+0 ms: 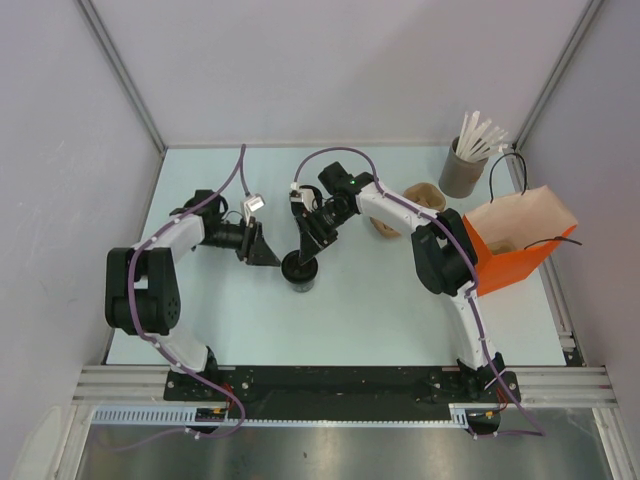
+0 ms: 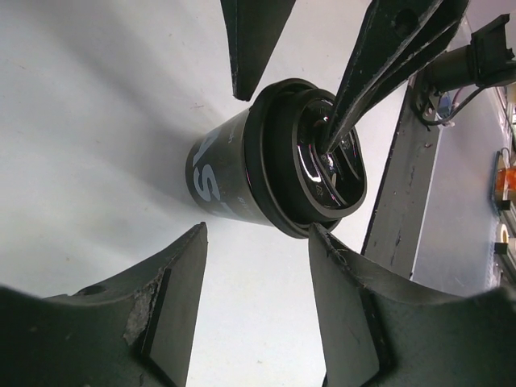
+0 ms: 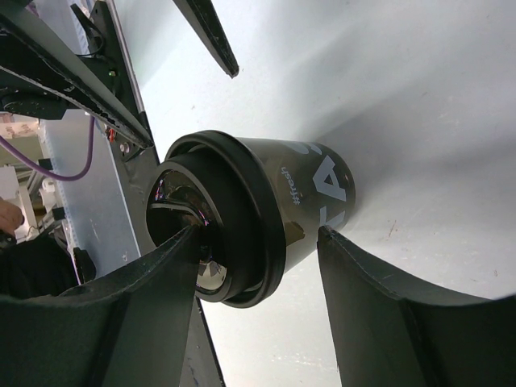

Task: Pack the takeout coffee

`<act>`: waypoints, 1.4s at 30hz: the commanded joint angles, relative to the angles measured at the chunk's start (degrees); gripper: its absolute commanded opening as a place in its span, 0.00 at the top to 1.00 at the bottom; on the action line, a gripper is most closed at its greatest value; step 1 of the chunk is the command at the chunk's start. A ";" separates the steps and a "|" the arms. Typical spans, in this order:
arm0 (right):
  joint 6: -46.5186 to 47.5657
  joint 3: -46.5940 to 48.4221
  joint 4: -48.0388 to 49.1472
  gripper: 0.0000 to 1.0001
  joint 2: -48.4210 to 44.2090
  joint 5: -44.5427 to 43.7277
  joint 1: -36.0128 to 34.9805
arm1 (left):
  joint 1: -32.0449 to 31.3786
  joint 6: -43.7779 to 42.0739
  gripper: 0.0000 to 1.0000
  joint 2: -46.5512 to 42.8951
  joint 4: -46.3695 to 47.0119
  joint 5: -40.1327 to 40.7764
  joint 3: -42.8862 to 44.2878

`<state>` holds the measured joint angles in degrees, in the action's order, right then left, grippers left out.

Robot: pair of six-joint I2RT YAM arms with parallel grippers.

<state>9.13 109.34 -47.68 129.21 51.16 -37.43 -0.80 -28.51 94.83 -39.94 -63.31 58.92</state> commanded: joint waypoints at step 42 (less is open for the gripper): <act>4.76 -3.87 1.01 0.38 -0.53 -6.95 -1.07 | -3.77 5.13 0.38 -4.21 7.25 8.92 3.22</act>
<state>10.17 106.39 -45.41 128.14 51.88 -37.71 -4.99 -23.27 93.58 -33.61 -53.93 58.54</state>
